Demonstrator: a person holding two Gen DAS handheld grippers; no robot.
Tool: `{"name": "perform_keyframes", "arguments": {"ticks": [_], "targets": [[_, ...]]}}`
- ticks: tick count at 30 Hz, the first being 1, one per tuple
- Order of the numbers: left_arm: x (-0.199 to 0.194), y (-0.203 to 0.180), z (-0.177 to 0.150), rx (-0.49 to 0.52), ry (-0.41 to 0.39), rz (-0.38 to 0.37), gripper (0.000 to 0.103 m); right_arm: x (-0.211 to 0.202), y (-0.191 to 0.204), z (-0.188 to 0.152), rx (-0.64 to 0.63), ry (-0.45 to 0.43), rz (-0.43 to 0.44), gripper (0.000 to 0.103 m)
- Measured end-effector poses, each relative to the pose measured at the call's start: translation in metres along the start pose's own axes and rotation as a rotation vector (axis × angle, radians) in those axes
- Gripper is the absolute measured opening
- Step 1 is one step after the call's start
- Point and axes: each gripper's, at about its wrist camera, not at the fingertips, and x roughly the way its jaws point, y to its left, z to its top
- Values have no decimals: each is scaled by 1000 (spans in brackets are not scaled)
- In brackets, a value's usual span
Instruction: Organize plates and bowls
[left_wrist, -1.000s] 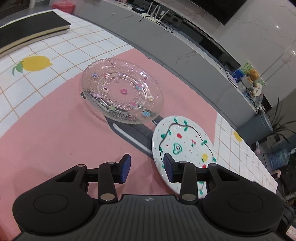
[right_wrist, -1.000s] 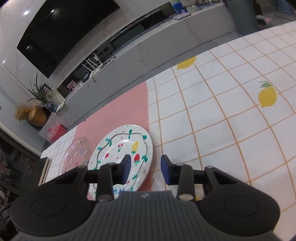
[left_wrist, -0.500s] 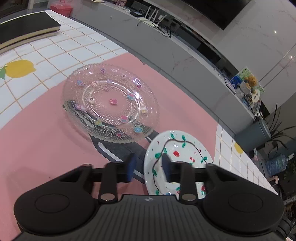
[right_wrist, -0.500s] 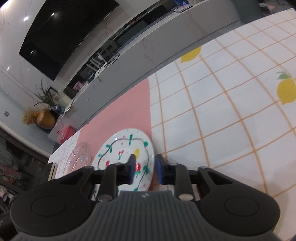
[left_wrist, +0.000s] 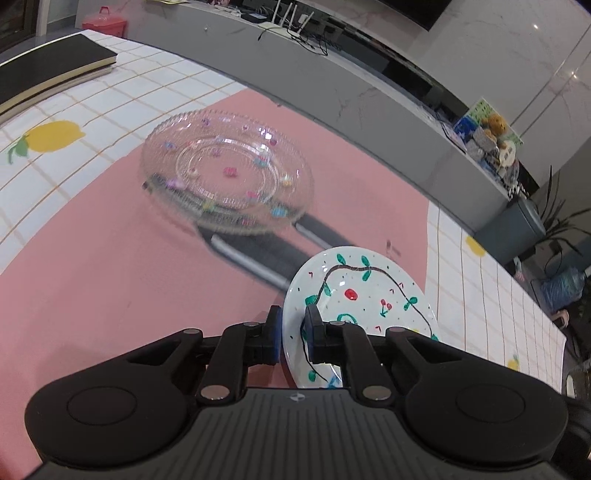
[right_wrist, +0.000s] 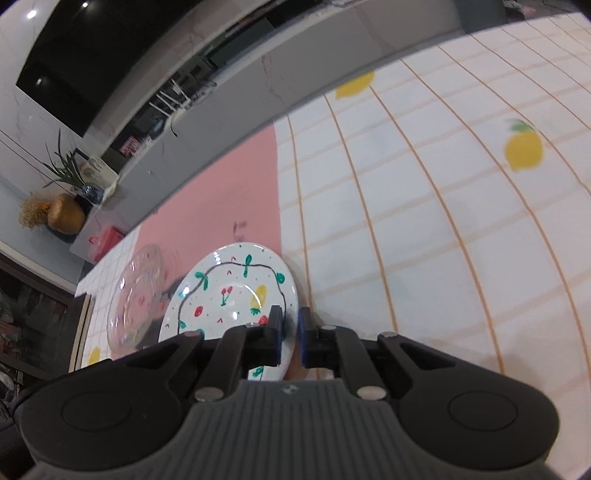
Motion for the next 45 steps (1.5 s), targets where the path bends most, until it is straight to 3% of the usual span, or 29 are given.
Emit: {"name": "perform_keyframes", "arguments": {"ticks": [13, 19, 24, 30, 32, 45], "targets": [[-22, 2, -22, 112, 83, 30, 16, -35, -23, -39, 70, 93, 60, 7], [-19, 6, -20, 73, 49, 27, 22, -40, -30, -34, 86, 17, 50, 14], [-17, 8, -19, 74, 43, -7, 22, -35, -36, -34, 117, 36, 113, 13], [-17, 8, -19, 63, 39, -8, 17, -29, -36, -37, 137, 41, 157, 13], [-17, 5, -19, 79, 36, 1, 17, -30, -35, -38, 126, 30, 137, 4], [-37, 7, -22, 99, 33, -27, 11, -55, -30, -54, 144, -16, 137, 4]]}}
